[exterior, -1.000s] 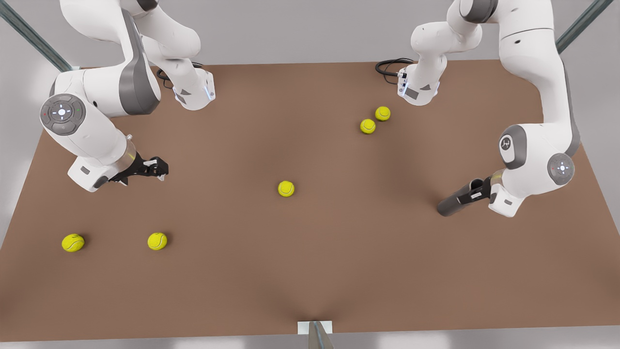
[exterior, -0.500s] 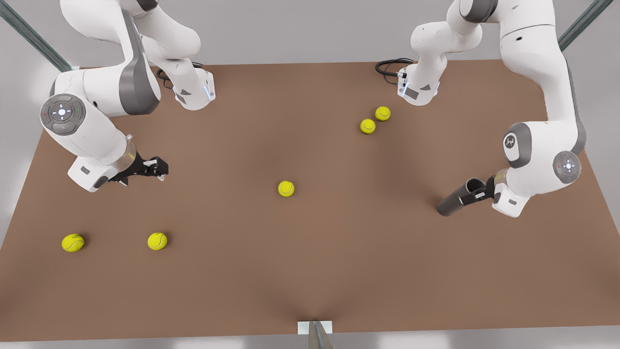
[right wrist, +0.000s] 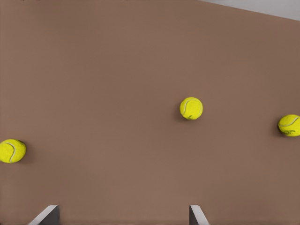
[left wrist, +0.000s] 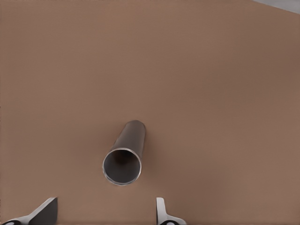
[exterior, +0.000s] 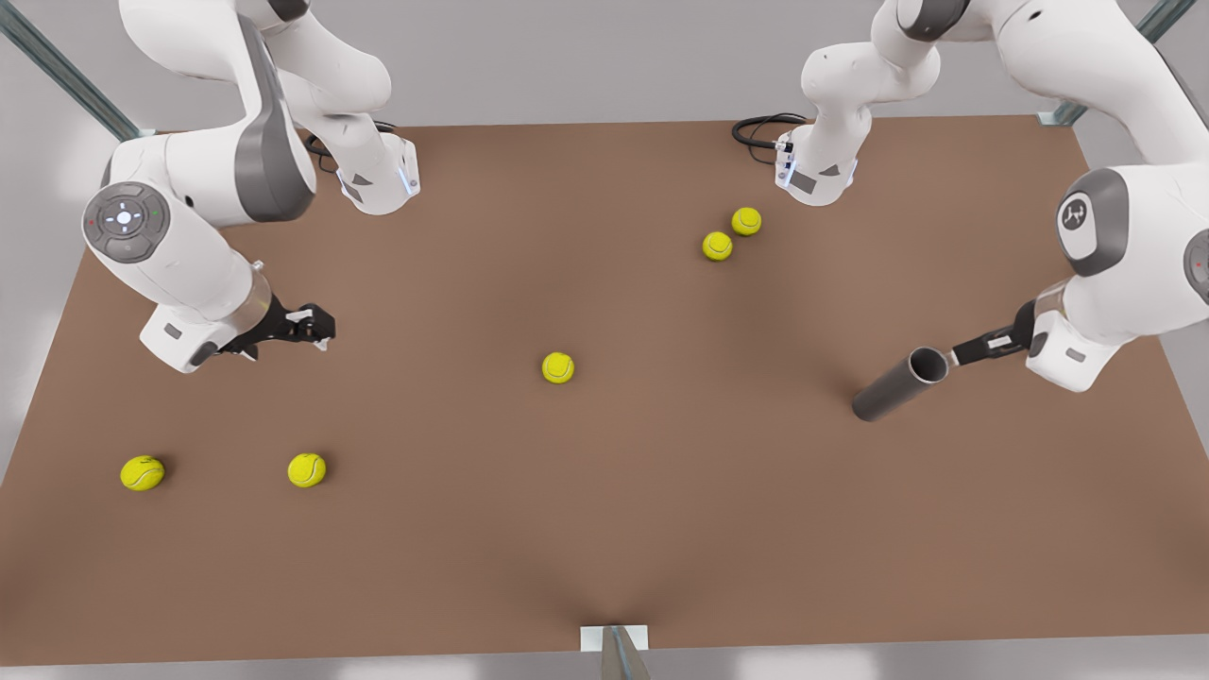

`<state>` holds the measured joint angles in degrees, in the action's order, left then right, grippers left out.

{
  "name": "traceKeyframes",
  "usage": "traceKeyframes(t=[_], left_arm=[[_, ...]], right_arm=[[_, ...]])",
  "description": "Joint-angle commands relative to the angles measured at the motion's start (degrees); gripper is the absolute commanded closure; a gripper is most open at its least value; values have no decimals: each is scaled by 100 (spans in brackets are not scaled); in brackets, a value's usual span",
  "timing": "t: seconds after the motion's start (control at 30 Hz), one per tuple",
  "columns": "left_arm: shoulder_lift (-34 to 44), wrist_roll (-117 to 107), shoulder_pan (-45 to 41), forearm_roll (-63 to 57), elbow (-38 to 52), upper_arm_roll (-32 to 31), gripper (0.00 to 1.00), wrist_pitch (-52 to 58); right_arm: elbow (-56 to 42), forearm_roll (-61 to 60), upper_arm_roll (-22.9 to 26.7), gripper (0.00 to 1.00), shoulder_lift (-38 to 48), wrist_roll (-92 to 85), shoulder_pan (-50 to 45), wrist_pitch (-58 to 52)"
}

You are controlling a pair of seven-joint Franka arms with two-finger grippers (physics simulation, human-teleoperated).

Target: Put the tennis tube upright

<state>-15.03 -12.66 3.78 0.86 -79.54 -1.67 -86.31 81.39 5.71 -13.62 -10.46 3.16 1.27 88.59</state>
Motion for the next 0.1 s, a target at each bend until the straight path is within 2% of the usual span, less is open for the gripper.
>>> traceKeyframes(t=[0.0, 0.07], left_arm=[[9, 0, 0, -59, 0, 0, 0, 0], [9, 0, 0, -68, 0, 0, 0, 0]], right_arm=[[0, 0, -1, 0, 1, 9, -4, 0], [9, 0, -1, 0, 1, 9, -4, 0]])
